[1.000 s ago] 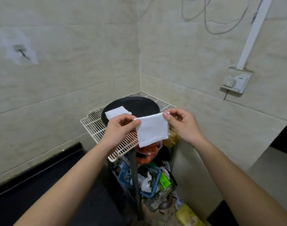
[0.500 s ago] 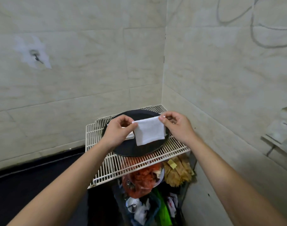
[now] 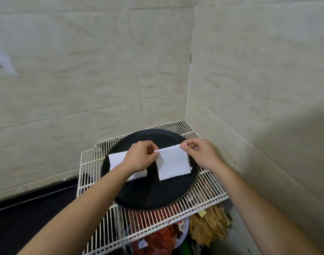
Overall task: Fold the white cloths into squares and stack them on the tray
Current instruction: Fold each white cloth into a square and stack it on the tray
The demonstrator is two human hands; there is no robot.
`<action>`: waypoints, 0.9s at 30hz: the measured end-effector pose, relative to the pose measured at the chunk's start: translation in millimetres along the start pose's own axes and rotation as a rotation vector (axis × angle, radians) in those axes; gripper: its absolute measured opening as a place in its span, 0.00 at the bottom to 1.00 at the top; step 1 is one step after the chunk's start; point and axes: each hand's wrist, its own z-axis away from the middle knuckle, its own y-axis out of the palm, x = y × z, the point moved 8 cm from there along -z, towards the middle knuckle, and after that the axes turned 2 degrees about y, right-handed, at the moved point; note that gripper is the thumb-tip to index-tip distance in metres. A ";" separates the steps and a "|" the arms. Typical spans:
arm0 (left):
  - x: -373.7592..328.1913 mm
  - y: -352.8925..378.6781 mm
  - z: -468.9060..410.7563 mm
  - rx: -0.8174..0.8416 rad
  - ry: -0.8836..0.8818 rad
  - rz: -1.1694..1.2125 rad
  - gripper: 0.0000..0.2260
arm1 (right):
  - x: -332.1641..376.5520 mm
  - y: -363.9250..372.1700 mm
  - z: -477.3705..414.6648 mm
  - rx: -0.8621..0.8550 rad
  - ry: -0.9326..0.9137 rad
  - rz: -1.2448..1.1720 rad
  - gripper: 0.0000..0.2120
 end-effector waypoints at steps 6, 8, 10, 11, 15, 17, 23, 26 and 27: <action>31.7 27.1 -62.8 0.191 -0.003 -0.355 0.06 | -29.5 30.6 -57.6 0.026 0.063 0.382 0.07; 37.9 35.9 -72.4 0.236 0.013 -0.459 0.07 | -27.7 39.7 -63.9 0.046 0.019 0.594 0.09; 42.5 41.9 -75.5 0.251 0.016 -0.468 0.07 | -25.0 44.8 -65.2 0.039 -0.036 0.721 0.11; 45.2 43.6 -76.4 0.252 0.012 -0.454 0.07 | -25.3 46.7 -65.8 0.037 -0.050 0.742 0.12; 47.2 44.4 -73.8 0.290 0.012 -0.422 0.08 | -26.4 48.4 -63.8 0.066 -0.018 0.705 0.18; 45.5 41.0 -70.8 0.307 0.029 -0.474 0.11 | -20.4 43.7 -62.3 0.066 0.004 0.651 0.20; 19.8 -11.7 -40.8 0.018 0.064 -0.464 0.22 | 15.0 5.0 -35.1 -0.002 -0.015 0.647 0.17; 11.1 -44.6 1.2 -0.289 0.074 -0.535 0.26 | 38.9 -4.6 -11.6 -0.101 -0.101 0.783 0.21; 11.4 -53.1 20.0 -0.361 0.063 -0.555 0.28 | 47.3 -4.5 -2.6 -0.148 -0.151 0.830 0.24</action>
